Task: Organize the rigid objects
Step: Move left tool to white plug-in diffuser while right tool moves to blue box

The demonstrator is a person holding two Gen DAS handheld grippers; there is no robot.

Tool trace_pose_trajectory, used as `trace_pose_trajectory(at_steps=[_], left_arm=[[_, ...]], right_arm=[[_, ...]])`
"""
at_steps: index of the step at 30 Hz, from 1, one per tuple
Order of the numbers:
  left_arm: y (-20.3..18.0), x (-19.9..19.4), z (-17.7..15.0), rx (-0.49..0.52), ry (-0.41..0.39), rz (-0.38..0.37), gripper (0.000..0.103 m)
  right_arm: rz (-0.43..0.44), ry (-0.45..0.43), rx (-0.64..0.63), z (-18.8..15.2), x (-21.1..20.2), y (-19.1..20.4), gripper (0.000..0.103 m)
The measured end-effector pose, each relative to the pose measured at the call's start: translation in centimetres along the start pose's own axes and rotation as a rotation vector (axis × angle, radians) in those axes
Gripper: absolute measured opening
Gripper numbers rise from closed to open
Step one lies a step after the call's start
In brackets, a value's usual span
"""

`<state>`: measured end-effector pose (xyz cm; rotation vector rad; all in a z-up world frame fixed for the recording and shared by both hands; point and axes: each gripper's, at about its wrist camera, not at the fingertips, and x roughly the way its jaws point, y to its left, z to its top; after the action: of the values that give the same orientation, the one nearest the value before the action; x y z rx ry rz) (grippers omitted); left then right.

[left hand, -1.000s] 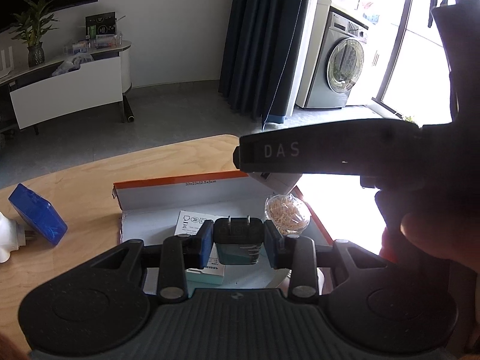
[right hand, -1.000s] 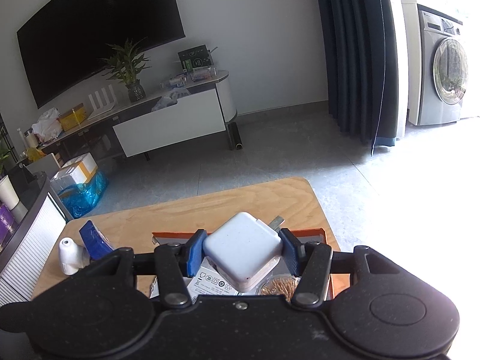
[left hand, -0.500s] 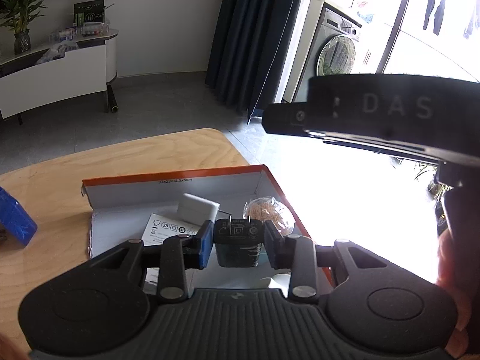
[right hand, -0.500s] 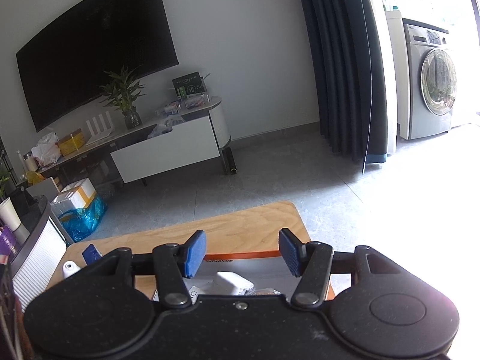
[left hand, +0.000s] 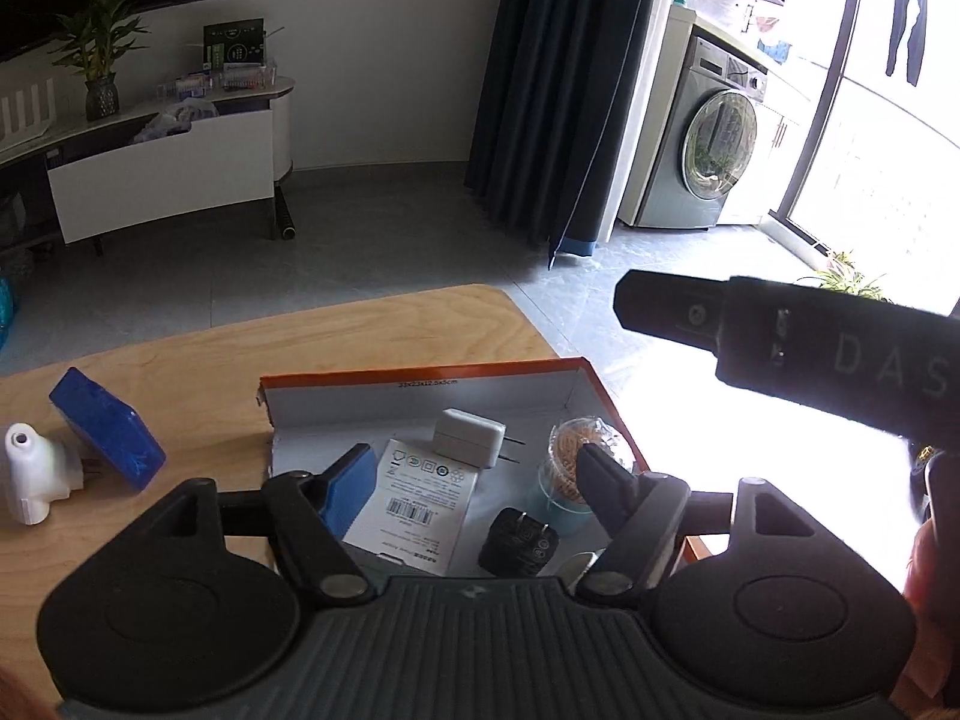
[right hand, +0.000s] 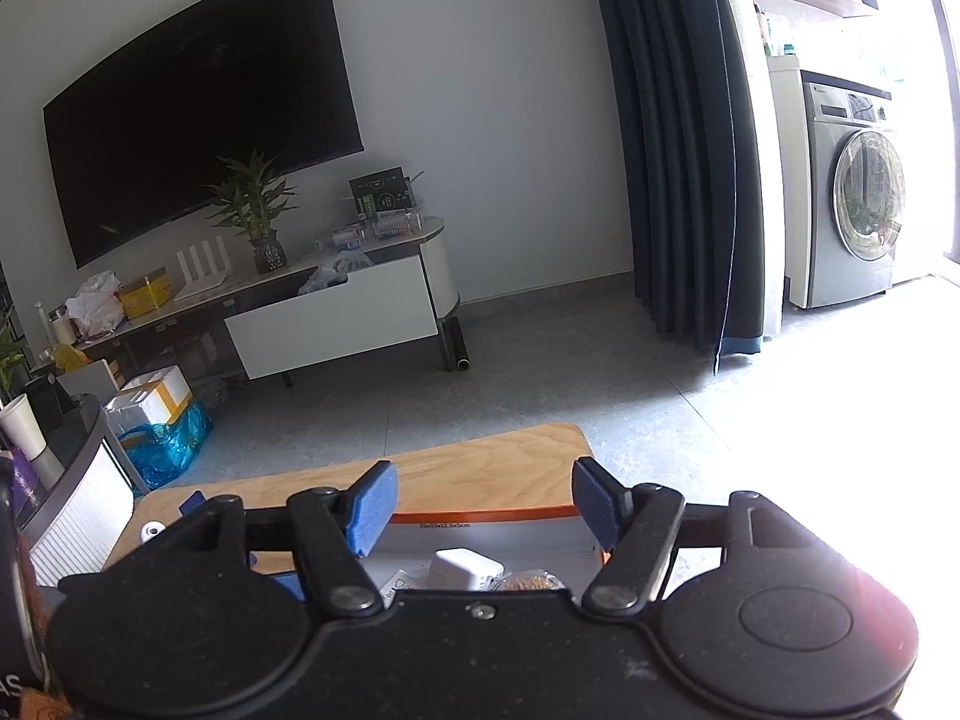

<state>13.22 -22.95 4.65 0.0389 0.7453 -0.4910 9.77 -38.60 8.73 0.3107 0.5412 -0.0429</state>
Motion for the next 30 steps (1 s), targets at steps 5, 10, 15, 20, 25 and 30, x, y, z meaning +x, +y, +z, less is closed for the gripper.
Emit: trace_pose_trajectory(at_steps=[5, 10, 15, 20, 25, 30], left_arm=[[1.8, -1.4, -0.4, -0.019, -0.006, 0.046, 0.083], [3.8, -2.5, -1.0, -0.048, -0.002, 0.092, 0.086], [6.0, -3.6, -1.7, -0.083, 0.001, 0.133, 0.087], [7.8, -4.5, -2.4, -0.114, -0.001, 0.158, 0.087], [10.0, -5.2, -3.1, -0.143, -0.002, 0.187, 0.087], [12.4, -5.7, -3.7, -0.169, 0.001, 0.221, 0.087]], right_arm=[[0.001, 0.005, -0.002, -0.2, -0.2, 1.1, 0.083], [0.027, 0.035, -0.019, -0.8, -0.1, 3.0, 0.083], [0.05, 0.063, -0.035, -1.5, 0.5, 5.0, 0.083], [0.082, 0.099, -0.063, -2.3, 1.3, 7.3, 0.083], [0.115, 0.125, -0.098, -3.0, 1.9, 9.6, 0.083], [0.139, 0.149, -0.122, -3.4, 2.9, 11.3, 0.083]])
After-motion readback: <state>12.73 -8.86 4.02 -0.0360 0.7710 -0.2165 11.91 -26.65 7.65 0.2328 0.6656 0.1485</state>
